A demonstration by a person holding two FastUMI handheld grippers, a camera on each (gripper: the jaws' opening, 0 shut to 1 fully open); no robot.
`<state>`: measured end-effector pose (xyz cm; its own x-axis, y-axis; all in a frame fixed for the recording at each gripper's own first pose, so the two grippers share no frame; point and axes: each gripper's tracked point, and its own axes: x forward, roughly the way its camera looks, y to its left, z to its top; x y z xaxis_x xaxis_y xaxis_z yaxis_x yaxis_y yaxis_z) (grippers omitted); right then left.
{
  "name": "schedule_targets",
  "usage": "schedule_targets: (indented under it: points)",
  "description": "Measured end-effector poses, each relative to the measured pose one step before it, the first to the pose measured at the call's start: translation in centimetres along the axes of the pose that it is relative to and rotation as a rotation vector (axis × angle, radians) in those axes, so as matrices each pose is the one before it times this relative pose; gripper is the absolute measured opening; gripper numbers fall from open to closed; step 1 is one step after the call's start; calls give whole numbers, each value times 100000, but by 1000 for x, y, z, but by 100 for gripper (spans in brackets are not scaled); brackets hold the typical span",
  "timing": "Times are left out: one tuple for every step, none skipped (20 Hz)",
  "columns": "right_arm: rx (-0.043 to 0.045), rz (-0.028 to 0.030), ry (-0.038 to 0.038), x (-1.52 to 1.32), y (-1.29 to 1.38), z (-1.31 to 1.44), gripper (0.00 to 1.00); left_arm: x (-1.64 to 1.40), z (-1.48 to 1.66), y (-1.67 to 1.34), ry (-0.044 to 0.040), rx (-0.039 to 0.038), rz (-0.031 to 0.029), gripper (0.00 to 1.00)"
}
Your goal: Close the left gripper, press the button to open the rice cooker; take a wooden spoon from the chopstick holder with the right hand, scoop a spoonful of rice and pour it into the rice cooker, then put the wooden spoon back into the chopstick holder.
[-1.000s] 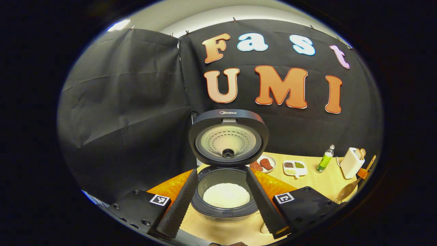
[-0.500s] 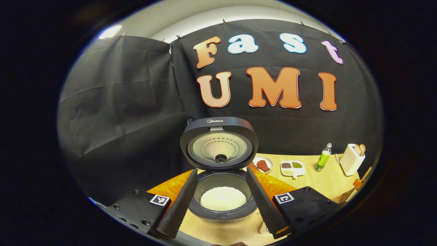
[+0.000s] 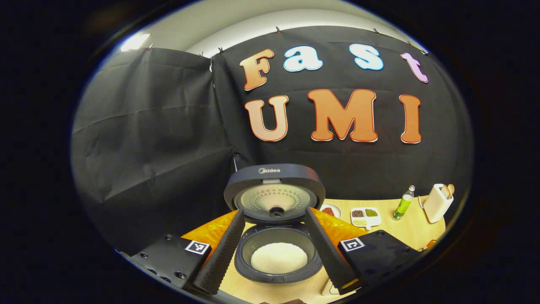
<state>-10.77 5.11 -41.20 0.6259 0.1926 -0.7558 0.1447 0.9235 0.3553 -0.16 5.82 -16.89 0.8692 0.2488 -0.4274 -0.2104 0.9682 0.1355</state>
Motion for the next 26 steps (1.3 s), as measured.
schedule_targets:
  points:
    - [-208, -688, 502, -33, -190, -155, 16, 849, 836, 489, -443, -126, 1227, 100]
    - [-656, -1054, 980, -4, -187, -220, 16, 880, 737, 581, -774, -875, 1243, 96]
    - [-1352, -2305, 502, -118, -541, 31, 21, 924, 949, 290, -592, -2006, 7, 100]
    - [-1752, -1815, -249, -118, -443, 203, 22, 122, -381, 751, 195, -2233, -752, 100]
    - [-1140, -1210, 29, -765, -529, 277, 28, 908, 691, 9, 94, -2004, -682, 96]
    - [-54, 444, 573, -334, -124, 166, 33, 1756, 1575, -856, 652, -1470, -1056, 100]
    - [434, -150, 369, -317, -74, 24, 43, 991, 562, -277, 284, -1022, -1156, 88]
    - [547, -1219, -1508, -226, -429, 568, 43, 992, 421, -73, 404, -855, -314, 88]
    - [496, -1159, -2225, -378, -335, 625, 55, 1033, 232, -573, 1453, 60, -1534, 100]
    - [244, -1365, -1889, -514, -358, 584, 58, 879, -112, -496, 1769, 412, -1869, 94]
    - [227, -1107, -2082, -490, -320, 654, 64, 971, -124, -618, 2202, 969, -1552, 88]
    - [-147, -924, -1587, -471, -372, 655, 67, 1162, 23, -24, 1623, 601, 124, 88]
    - [-25, -657, -1943, -515, -251, 695, 71, 1125, -496, 265, 3430, 552, 1690, 88]
    - [2, -368, -1975, -428, -54, 834, 72, 736, -548, 675, 1929, 294, 3999, 89]
    - [-82, -228, -1841, -503, -137, 703, 72, 660, -231, -90, 947, -282, 571, 92]
    - [-198, -180, -1713, -348, -59, 769, 72, 378, -18, -277, 1593, 1650, 41, 96]
    - [-388, -318, -1381, -370, -117, 553, 73, 451, -539, -169, 3026, 2535, 252, 96]
    - [-120, 61, -1113, -293, -5, 594, 73, 238, -181, 207, 1173, 600, 350, 94]
    - [-220, 54, -960, -224, 51, 552, 72, -136, -620, -115, 3045, 169, -343, 92]
    - [-302, 430, -1168, -251, 154, 720, 72, -205, -542, 60, 2779, -191, -85, 91]
    - [-611, 188, -891, -135, 135, 475, 72, -341, -916, 45, 4279, 83, 230, 92]
    - [-442, 446, -905, -87, 107, 329, 72, -370, -1341, -55, 4367, -299, -215, 93]
    - [-722, 587, -698, -84, 224, 329, 72, -295, -1277, 107, 5575, -703, 674, 94]
    - [-804, 577, -497, 17, 218, 279, 72, -391, -2067, -7, 6902, 116, 104, 95]
    - [-867, 640, -163, 116, 260, 124, 72, -248, -1892, -206, 7331, -313, -347, 92]
    - [-755, 649, -110, 155, 234, 151, 72, -179, -1579, 89, 7276, -514, -545, 96]
